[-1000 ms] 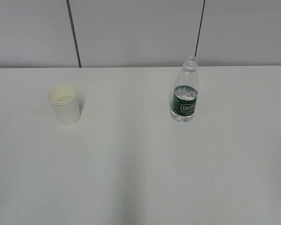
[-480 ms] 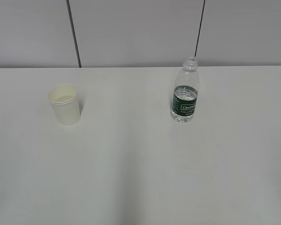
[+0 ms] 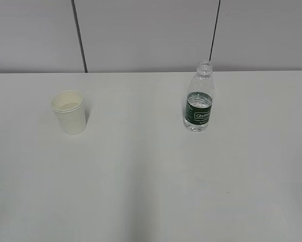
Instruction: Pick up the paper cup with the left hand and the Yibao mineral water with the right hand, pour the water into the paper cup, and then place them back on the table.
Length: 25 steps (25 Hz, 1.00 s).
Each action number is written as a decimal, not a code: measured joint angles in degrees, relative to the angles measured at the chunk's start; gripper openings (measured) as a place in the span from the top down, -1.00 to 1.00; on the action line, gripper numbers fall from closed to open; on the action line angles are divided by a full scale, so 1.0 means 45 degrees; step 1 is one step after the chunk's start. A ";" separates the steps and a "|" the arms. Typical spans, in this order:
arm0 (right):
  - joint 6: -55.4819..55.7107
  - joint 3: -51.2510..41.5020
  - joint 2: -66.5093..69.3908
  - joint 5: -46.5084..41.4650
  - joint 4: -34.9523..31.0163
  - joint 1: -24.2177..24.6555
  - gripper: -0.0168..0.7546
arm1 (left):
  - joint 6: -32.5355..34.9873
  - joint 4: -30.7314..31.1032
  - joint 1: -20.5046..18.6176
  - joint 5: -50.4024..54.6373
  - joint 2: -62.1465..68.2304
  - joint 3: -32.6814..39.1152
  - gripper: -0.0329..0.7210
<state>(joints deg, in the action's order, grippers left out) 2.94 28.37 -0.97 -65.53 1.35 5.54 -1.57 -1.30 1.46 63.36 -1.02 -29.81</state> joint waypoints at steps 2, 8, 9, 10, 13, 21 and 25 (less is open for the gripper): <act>0.0000 0.0000 0.0000 0.0000 0.0000 0.0000 -0.56 | 0.0000 0.0000 0.0000 0.0000 0.0000 0.0000 0.27; 0.0000 0.0000 0.0000 0.0000 0.0000 0.0000 -0.56 | 0.0000 0.0000 0.0000 0.0000 0.0000 0.0000 0.27; 0.0000 0.0000 0.0000 0.0000 0.0000 0.0000 -0.56 | 0.0000 0.0000 0.0000 0.0000 0.0000 0.0000 0.27; 0.0000 0.0000 0.0000 0.0000 0.0000 0.0000 -0.56 | 0.0000 0.0000 0.0000 0.0000 0.0000 0.0000 0.27; 0.0022 0.0000 0.0000 0.0000 0.0000 0.0000 -0.56 | 0.0000 0.0000 0.0000 0.0000 0.0000 0.0000 0.27; 0.0022 0.0000 0.0000 0.0000 0.0000 0.0000 -0.56 | 0.0000 0.0000 0.0000 0.0000 0.0000 0.0000 0.27; 0.0022 0.0000 0.0000 0.0000 0.0000 0.0000 -0.56 | 0.0000 0.0000 0.0000 0.0000 0.0000 0.0000 0.27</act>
<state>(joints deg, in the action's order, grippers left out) 3.04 28.37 -0.97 -65.53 1.35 5.54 -1.57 -1.30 1.46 63.36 -1.02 -29.81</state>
